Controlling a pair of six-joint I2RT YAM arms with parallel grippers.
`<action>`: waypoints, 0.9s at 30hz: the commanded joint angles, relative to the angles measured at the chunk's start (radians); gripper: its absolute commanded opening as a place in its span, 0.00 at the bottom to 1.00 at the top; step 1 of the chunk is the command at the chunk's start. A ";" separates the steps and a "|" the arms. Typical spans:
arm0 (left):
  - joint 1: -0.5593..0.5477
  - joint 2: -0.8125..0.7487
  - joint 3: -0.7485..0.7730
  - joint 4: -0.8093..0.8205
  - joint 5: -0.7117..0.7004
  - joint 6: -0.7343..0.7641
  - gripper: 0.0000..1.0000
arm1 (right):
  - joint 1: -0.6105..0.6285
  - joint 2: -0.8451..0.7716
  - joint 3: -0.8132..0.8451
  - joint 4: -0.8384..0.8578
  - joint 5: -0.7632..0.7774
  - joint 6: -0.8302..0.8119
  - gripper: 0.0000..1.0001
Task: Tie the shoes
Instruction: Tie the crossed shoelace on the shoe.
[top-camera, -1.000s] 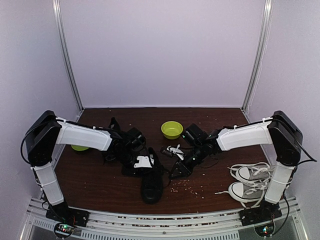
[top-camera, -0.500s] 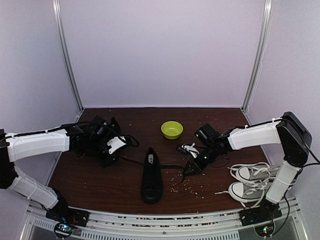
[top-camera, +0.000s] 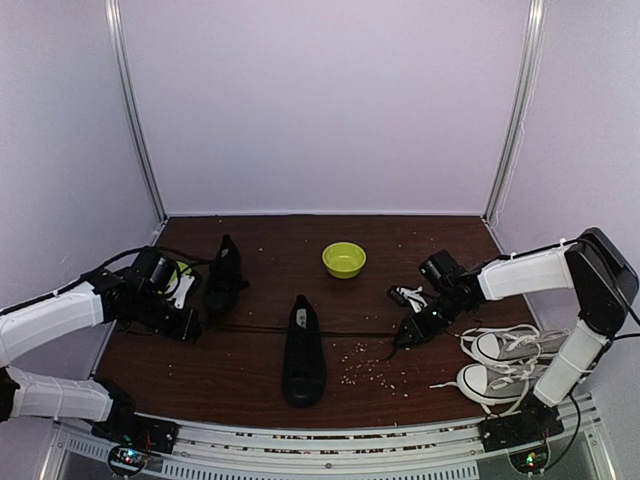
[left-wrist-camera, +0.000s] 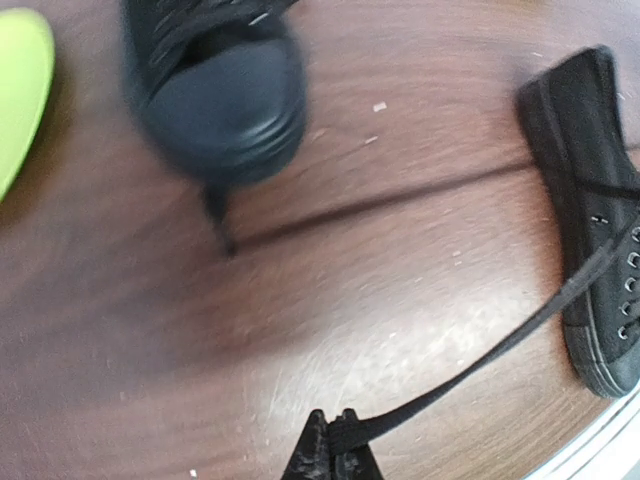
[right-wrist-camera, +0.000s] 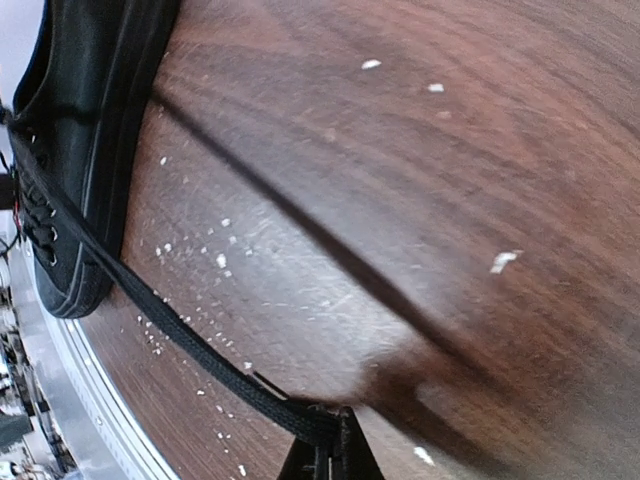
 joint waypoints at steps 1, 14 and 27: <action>0.045 -0.034 -0.049 0.018 -0.021 -0.136 0.00 | -0.067 0.005 -0.047 0.056 0.005 0.064 0.00; 0.112 -0.065 -0.102 0.026 -0.088 -0.182 0.00 | -0.201 -0.029 -0.181 0.198 -0.055 0.147 0.00; 0.131 -0.078 -0.111 0.023 -0.113 -0.196 0.00 | -0.254 -0.026 -0.214 0.229 -0.076 0.142 0.00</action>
